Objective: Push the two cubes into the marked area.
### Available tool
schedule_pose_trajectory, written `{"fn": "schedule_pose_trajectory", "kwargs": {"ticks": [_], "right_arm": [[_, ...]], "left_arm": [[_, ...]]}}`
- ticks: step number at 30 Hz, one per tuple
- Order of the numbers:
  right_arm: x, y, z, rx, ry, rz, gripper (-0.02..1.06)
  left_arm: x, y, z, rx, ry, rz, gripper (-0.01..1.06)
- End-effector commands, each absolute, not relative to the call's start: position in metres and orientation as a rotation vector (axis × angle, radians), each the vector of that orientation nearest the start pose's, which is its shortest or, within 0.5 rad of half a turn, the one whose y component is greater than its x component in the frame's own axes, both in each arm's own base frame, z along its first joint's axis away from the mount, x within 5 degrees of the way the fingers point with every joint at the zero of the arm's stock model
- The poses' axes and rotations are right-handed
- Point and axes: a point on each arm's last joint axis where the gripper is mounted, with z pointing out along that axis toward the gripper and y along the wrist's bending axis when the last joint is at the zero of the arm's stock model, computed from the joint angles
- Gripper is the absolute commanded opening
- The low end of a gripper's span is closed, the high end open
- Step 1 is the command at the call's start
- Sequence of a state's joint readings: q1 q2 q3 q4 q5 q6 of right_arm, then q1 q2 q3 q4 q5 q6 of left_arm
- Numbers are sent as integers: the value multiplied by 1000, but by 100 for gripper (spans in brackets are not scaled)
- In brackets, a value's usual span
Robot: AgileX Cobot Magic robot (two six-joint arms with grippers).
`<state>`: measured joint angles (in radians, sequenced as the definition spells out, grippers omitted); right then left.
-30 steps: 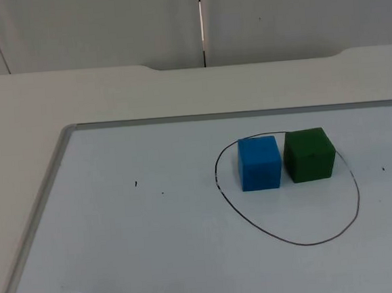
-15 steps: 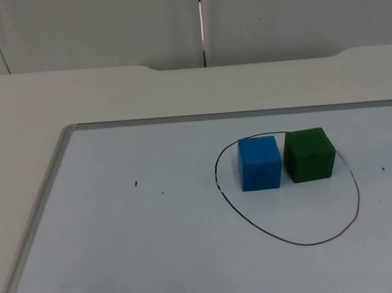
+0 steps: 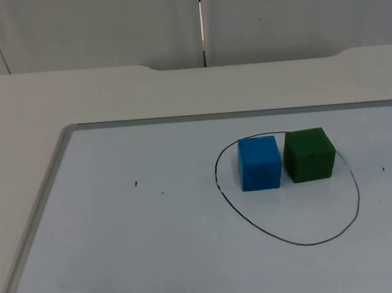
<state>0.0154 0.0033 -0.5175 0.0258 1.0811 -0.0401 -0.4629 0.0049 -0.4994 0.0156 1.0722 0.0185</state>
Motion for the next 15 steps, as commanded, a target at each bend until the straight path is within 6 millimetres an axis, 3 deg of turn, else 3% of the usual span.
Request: {"fn": "schedule_pose_trajectory", "kwargs": {"ticks": [1,15], "right_arm": [[-7,2,280,-54,2045,14,105],[-7,2,280,-54,2045,14,105]], "left_arm": [[-4,3,275,449,2023,-236,105],[-5,2,275,153,2058,-58,105]]}}
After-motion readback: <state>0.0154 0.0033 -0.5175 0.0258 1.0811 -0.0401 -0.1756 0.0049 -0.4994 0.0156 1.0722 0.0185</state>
